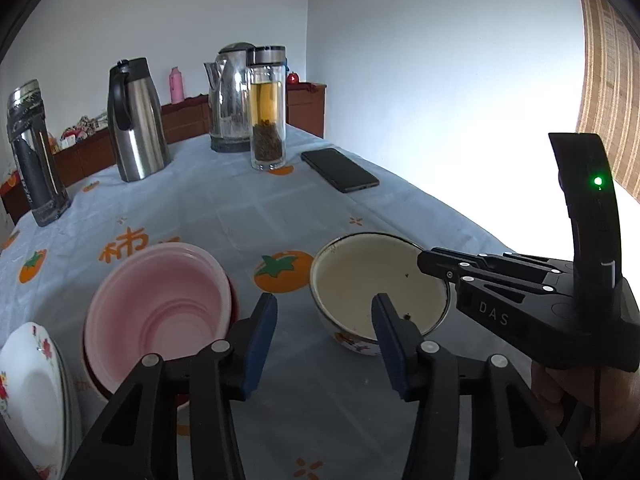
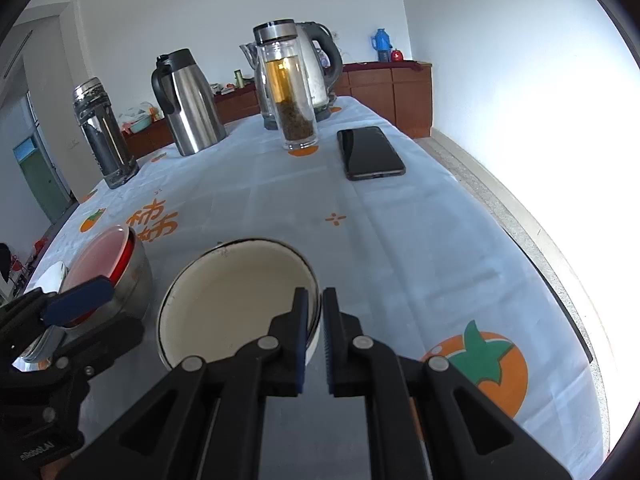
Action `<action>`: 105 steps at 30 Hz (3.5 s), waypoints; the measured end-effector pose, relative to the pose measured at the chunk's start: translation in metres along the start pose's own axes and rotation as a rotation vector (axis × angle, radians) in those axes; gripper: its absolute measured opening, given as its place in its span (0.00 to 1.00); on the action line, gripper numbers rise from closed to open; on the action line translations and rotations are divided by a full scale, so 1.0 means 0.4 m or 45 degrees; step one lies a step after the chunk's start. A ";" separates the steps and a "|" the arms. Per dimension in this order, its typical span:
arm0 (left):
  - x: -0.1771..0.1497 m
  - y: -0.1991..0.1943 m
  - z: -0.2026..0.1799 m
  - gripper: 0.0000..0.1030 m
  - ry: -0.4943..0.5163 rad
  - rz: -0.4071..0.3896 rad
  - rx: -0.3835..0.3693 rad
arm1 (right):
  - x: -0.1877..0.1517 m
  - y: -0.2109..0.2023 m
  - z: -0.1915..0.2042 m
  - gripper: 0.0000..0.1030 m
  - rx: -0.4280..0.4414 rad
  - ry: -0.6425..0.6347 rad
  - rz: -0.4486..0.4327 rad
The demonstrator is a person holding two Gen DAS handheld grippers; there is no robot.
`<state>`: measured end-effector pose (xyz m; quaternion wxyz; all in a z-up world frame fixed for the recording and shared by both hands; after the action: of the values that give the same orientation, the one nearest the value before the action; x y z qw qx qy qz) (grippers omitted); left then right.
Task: Organize plates and bowls
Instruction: 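Move both grippers to the cream enamel bowl rim and close, then lift the cream enamel bowl with both grippers over the pink bowl, then lower the cream enamel bowl with both grippers into the pink bowl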
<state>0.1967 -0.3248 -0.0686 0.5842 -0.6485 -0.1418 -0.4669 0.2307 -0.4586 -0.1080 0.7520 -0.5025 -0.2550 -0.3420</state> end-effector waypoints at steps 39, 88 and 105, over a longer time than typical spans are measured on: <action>0.004 0.020 0.039 0.17 -0.173 0.092 -0.061 | 0.020 -0.080 0.074 0.09 0.118 0.015 -0.052; 0.059 -0.066 0.430 0.17 -0.596 -0.132 0.102 | 0.122 0.049 0.415 0.11 0.318 -0.231 0.042; 0.038 -0.021 0.424 0.17 -0.569 -0.042 0.129 | 0.108 0.092 0.397 0.11 0.295 -0.206 0.101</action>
<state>0.2730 -0.1772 -0.0313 0.5624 -0.7032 -0.3016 -0.3135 0.2801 -0.3123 -0.0399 0.7949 -0.4480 -0.3325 -0.2384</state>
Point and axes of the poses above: each gripper's, at about its wrist camera, not at the fingertips, and y roughly the way its jaws point, z to its left, x to its top, the point moved 6 cm from there along y, roughly the way its jaws point, and after that the axes turned 15 degrees about x, right-handed, at the moved point
